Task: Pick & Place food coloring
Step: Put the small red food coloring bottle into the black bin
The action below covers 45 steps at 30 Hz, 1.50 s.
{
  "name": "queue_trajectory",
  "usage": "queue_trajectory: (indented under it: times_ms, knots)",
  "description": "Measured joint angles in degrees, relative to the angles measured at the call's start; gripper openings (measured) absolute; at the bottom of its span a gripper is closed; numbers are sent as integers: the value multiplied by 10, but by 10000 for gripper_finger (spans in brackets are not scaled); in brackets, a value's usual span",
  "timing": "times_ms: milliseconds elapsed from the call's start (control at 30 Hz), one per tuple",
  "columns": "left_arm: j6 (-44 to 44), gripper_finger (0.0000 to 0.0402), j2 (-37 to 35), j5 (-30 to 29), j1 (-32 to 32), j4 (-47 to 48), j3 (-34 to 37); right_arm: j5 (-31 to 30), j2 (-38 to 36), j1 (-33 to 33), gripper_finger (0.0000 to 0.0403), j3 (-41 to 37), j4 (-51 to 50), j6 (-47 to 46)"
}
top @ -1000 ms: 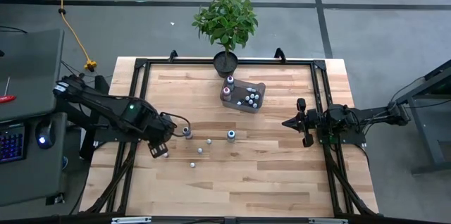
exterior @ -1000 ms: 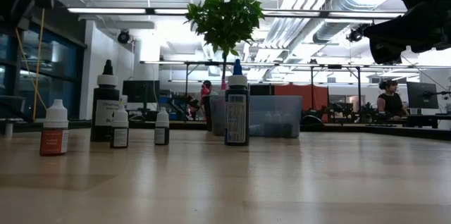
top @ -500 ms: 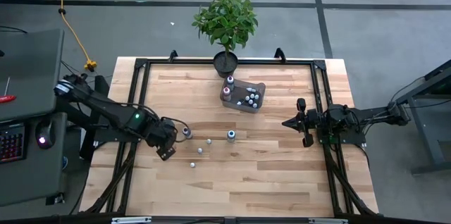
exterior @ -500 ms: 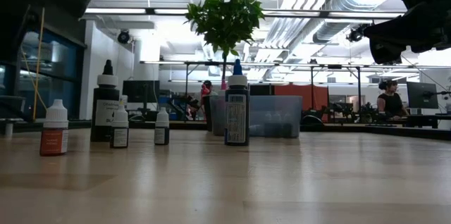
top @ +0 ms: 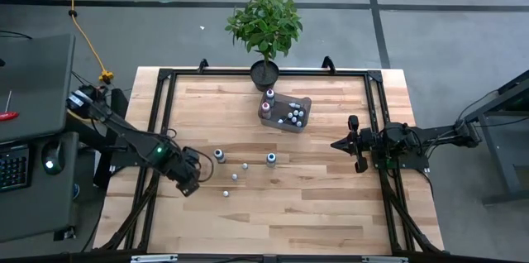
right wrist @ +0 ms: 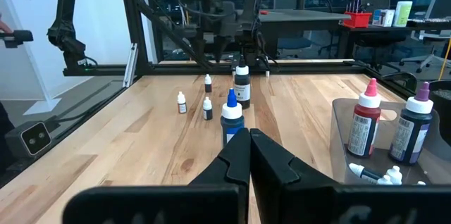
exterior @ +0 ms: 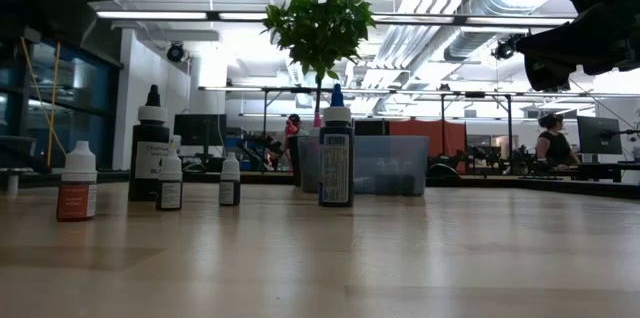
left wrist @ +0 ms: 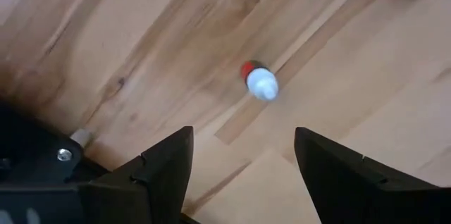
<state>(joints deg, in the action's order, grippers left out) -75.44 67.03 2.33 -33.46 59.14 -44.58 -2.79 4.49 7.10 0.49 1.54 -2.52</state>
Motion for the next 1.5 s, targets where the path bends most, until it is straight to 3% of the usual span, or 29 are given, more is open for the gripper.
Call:
queue_trajectory:
  times_ms: [167,767,1167,1500]
  knots:
    - [10,240,22,-28,-19,-38,11,0,0,0,1,0,0,0]
    - [223,240,71,-74,-48,-84,12,0,0,0,2,0,0,0]
    - [240,240,71,-104,-47,-80,12,0,0,0,3,0,0,0]
    - [285,240,72,-84,-7,-81,12,0,0,0,2,0,0,0]
